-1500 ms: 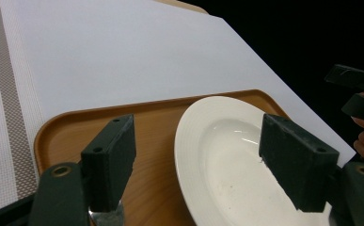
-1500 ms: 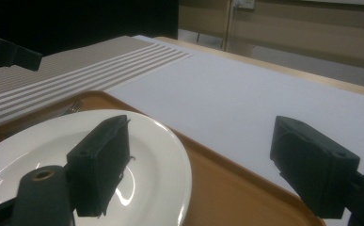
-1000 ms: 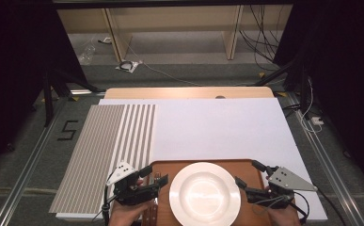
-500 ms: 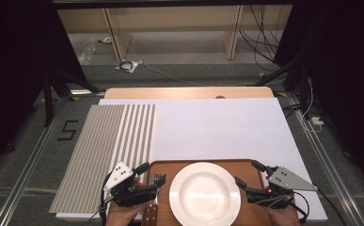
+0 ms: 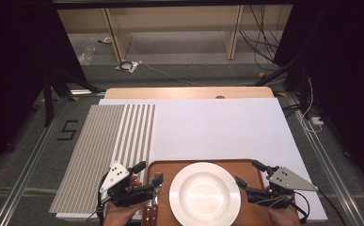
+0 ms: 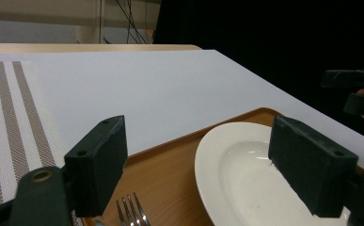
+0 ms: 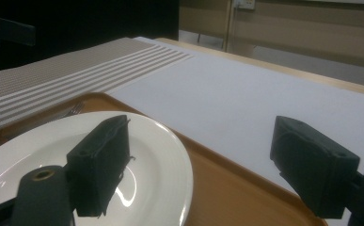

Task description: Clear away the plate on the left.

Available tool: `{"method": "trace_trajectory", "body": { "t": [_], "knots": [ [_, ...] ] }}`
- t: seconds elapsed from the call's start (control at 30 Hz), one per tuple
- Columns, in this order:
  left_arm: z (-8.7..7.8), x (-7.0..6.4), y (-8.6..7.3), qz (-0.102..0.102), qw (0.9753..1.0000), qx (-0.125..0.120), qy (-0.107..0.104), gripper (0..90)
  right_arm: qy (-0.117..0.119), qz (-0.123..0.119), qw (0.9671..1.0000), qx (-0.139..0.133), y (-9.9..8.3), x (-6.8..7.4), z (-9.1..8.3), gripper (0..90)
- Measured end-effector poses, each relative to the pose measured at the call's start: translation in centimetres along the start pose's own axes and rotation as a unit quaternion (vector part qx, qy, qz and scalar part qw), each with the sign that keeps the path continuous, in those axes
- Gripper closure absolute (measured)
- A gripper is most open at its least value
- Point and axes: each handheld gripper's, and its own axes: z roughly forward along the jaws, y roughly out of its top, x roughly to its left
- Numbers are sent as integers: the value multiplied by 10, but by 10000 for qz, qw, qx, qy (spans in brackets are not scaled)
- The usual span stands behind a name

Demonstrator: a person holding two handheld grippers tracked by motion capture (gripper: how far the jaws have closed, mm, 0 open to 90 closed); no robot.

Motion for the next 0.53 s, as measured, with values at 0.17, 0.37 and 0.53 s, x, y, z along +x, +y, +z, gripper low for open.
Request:
{"method": "trace_trajectory", "body": {
  "t": [0.17,0.37,0.53],
  "knots": [
    [0,-1,0,18,10000,-20,-25,195,5,3,10000,-11,0,0,0,211],
    [0,-1,0,1,10000,-45,-66,193,5,-3,10000,-12,0,0,0,211],
    [0,-1,0,9,10000,-40,-66,186,6,-3,10000,-12,0,0,0,211]
  ]
}}
